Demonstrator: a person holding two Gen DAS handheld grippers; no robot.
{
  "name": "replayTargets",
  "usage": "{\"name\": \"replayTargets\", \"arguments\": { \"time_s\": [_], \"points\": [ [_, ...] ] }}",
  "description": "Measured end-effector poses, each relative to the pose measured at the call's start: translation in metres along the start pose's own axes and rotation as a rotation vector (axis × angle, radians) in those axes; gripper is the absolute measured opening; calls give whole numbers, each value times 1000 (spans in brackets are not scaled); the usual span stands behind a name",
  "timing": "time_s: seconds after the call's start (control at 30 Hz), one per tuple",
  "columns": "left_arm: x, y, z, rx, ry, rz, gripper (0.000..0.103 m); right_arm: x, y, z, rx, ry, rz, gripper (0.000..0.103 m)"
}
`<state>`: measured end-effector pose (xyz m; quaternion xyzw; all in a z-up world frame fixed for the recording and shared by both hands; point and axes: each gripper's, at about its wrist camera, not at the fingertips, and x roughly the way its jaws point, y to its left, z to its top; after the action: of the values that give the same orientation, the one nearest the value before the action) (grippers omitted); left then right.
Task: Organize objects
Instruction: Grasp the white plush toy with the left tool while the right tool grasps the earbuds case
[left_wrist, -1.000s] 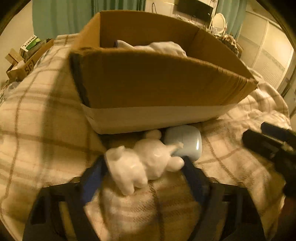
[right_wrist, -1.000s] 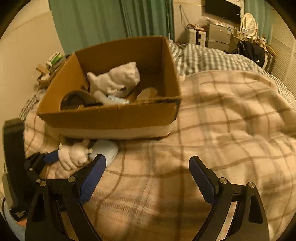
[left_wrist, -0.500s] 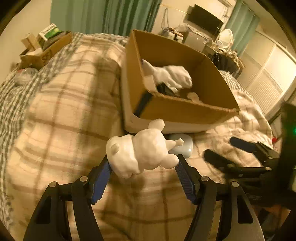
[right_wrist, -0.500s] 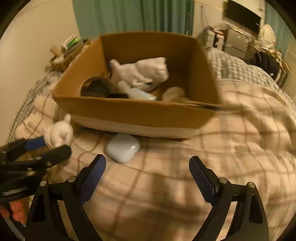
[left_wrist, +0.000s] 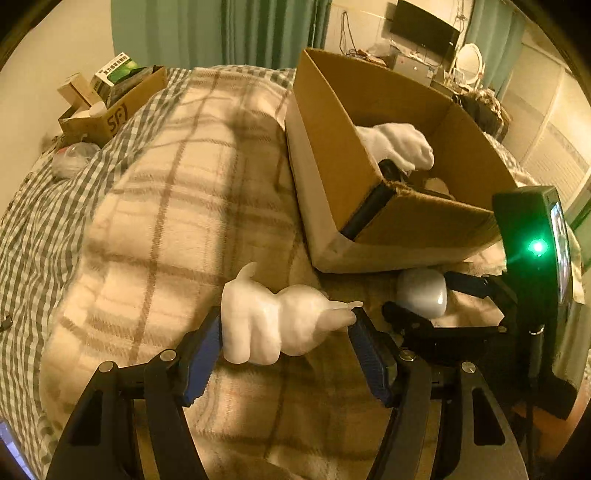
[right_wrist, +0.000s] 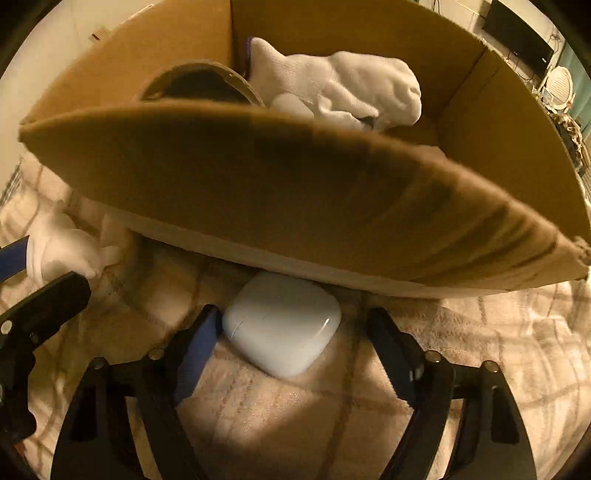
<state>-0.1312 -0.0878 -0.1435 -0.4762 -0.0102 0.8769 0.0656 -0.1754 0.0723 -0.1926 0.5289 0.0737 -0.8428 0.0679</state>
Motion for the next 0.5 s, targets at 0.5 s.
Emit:
{"name": "replayTargets", "arguments": {
  "time_s": [0.5],
  "points": [
    [-49, -15, -28, -16, -18, -56, 68, -75, -25, -42, 81, -121, 135, 58]
  ]
}}
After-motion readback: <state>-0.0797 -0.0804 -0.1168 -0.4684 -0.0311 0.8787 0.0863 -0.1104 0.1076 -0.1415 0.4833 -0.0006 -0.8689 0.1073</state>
